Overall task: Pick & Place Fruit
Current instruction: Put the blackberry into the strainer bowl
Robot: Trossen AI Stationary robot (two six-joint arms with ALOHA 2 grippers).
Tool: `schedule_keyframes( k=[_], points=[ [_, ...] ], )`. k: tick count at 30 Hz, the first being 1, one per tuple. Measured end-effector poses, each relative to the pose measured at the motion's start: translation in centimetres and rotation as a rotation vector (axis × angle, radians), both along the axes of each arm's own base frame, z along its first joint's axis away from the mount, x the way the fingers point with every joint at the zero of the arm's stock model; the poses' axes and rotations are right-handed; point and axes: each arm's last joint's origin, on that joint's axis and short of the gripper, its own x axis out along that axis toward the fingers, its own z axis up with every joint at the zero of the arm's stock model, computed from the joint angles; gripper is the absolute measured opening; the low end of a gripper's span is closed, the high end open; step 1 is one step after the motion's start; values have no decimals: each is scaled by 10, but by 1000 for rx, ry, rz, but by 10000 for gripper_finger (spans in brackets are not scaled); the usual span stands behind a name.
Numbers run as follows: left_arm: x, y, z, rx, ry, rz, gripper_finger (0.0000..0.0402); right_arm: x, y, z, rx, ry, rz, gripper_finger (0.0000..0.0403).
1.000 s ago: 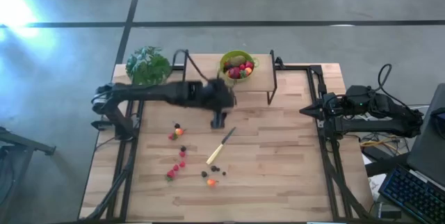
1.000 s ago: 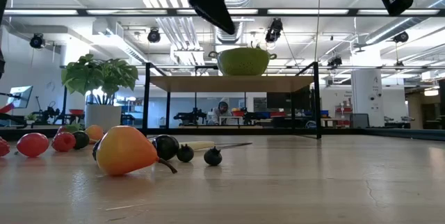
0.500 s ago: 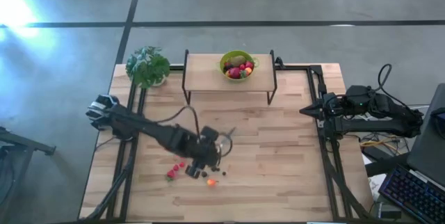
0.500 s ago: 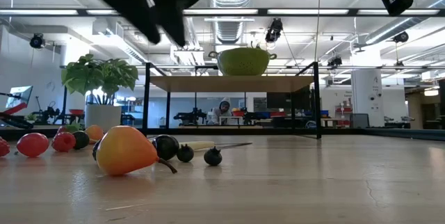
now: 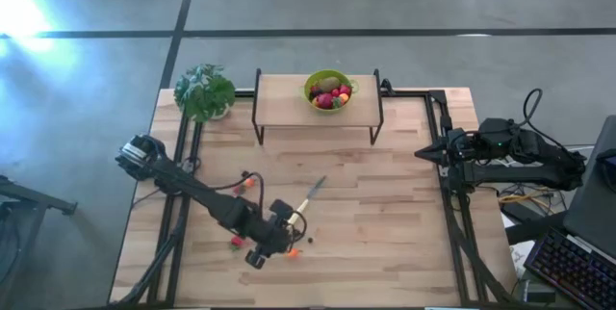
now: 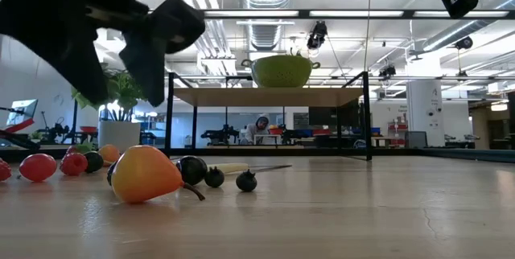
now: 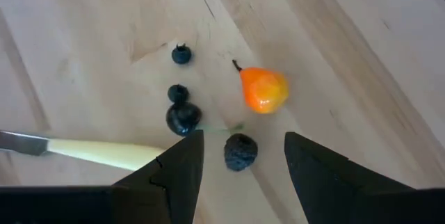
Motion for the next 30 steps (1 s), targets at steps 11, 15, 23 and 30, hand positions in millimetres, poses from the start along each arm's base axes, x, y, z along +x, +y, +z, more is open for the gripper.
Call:
schedule_keyframes(
  k=[11,15,23,30],
  points=[
    [-7,2,-23,-40,-12,41,190,0,0,0,0,0,0,8],
    [-6,1,-27,-63,-41,49,184,0,0,0,0,0,0,8],
    [-4,-3,-47,-37,3,35,183,0,0,0,0,0,0,8],
    [-3,-3,-54,-21,21,27,181,0,0,0,0,0,0,8]
  ],
)
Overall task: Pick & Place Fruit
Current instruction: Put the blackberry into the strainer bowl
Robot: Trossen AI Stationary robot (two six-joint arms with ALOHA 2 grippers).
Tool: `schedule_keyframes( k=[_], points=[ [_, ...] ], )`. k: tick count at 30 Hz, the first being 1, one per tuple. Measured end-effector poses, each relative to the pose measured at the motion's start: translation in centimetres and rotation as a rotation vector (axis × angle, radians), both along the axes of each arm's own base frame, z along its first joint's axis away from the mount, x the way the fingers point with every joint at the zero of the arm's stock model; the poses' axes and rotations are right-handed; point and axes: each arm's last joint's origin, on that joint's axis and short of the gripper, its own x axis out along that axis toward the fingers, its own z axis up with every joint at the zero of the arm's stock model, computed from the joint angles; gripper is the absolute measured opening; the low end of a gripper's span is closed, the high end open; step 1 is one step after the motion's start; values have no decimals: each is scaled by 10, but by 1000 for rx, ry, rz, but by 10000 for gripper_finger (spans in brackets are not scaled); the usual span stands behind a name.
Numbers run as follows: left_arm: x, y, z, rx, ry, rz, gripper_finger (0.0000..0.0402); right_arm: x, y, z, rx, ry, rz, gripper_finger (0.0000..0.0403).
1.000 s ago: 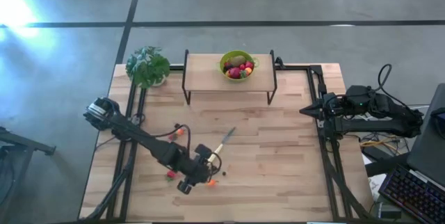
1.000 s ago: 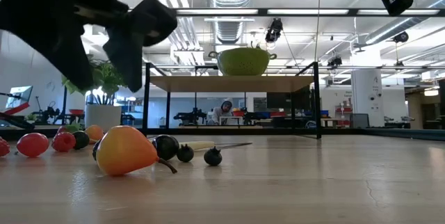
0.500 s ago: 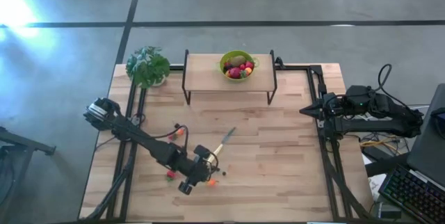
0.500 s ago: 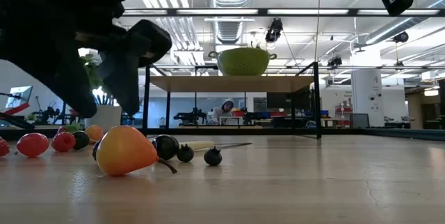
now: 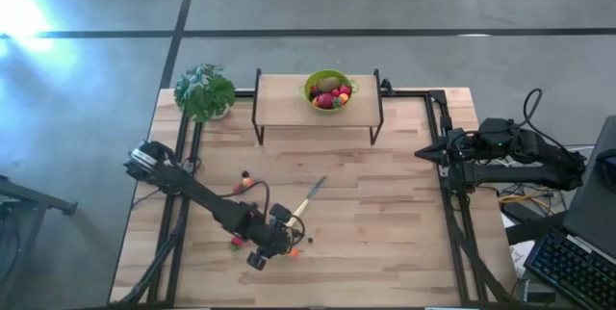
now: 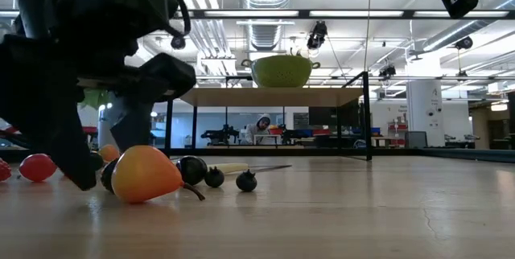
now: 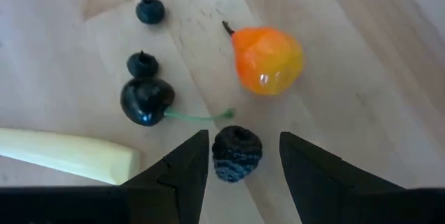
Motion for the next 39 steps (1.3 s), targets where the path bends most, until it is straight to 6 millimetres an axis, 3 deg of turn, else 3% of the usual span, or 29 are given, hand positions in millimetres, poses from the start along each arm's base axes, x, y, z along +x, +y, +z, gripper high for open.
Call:
schedule_keyframes(
  k=[9,20,27,39],
  points=[
    [1,-1,-7,10,18,-2,152,0,0,0,0,0,0,8],
    [-1,1,0,49,61,0,104,0,0,0,0,0,0,8],
    [-1,9,21,313,77,101,119,0,0,0,0,0,0,8],
    [23,22,68,846,-314,446,114,0,0,0,0,0,0,8]
  ],
)
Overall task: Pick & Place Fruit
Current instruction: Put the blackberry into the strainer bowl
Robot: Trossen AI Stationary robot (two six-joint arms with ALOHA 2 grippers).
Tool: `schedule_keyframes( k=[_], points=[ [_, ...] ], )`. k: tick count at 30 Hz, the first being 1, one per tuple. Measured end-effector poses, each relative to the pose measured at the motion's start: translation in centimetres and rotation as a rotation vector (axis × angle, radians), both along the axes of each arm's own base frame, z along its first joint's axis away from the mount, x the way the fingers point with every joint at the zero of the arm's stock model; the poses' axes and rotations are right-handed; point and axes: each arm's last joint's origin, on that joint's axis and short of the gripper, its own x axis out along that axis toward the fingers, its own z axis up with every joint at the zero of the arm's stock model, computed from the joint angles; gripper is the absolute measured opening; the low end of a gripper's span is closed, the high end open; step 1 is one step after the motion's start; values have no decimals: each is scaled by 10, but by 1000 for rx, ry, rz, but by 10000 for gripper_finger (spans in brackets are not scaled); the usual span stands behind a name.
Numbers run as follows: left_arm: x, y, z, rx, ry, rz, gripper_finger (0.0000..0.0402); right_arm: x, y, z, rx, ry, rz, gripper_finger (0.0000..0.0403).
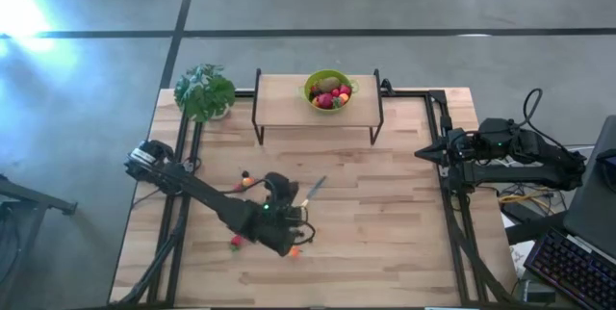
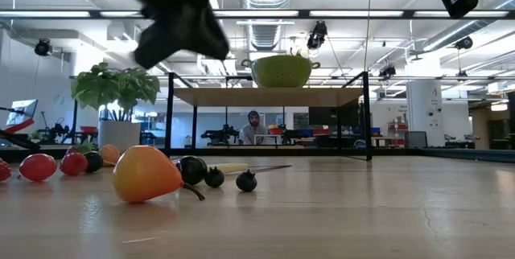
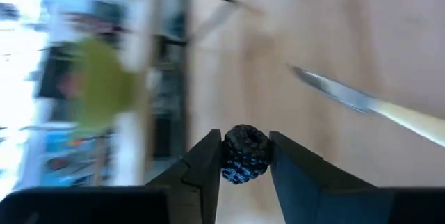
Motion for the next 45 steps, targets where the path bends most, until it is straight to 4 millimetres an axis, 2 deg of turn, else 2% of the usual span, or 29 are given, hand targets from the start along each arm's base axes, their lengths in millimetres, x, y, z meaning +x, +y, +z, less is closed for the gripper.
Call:
schedule_keyframes(
  k=[6,11,17,23,28,34,41,45],
  points=[
    [23,15,20,74,-100,39,112,0,0,0,0,0,0,8],
    [48,36,32,-34,-118,-85,113,0,0,0,0,0,0,8],
    [72,72,58,-114,-235,-168,112,0,0,0,0,0,0,8],
    [85,121,96,-216,-404,-154,112,0,0,0,0,0,0,8],
    [87,167,116,-291,-527,-67,114,0,0,0,0,0,0,8],
    [81,217,127,-331,-629,65,112,0,0,0,0,0,0,8],
    [66,265,119,-381,-634,237,114,0,0,0,0,0,0,8],
    [59,280,112,-440,-600,286,113,0,0,0,0,0,0,8]
  ],
)
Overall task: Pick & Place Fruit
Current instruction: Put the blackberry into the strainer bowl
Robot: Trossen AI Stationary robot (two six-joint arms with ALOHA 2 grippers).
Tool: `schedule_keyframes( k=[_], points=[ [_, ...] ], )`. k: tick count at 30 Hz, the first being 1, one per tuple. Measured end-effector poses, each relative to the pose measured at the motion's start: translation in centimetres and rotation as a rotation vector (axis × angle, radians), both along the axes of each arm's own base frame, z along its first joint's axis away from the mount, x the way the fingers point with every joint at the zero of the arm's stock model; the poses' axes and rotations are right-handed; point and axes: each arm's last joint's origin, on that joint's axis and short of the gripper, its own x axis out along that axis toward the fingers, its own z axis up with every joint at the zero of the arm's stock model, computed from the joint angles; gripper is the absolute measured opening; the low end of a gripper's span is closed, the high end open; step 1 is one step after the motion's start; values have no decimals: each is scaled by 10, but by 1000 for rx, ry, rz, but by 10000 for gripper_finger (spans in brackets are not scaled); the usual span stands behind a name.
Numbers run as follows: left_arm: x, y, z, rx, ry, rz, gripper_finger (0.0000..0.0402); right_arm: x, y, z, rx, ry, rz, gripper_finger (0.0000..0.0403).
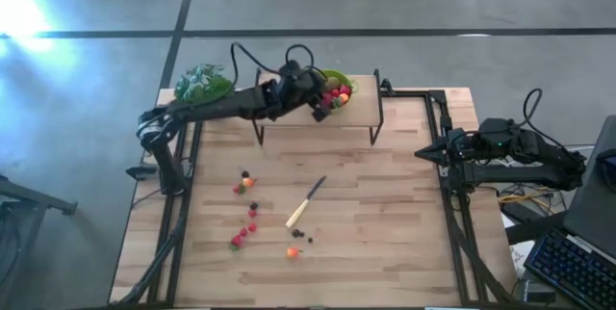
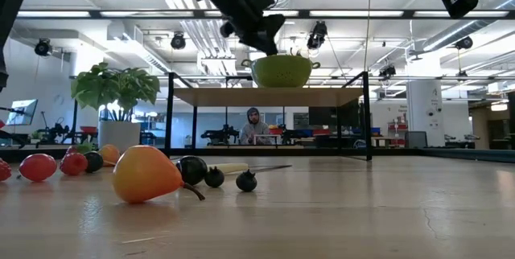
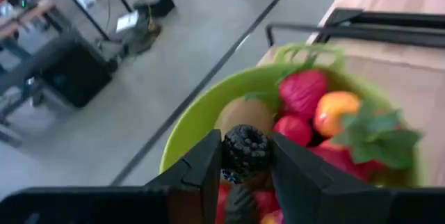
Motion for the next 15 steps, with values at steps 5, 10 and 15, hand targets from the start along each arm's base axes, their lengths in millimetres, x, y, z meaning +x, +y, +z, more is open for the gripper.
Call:
schedule_keyframes(
  k=[5,10,15],
  points=[
    [-6,8,-5,-39,38,25,119,0,0,0,0,0,0,8],
    [-7,8,-9,-63,73,12,119,0,0,0,0,0,0,8],
    [-8,7,-10,-83,81,-6,123,0,0,0,0,0,0,8]
  ],
)
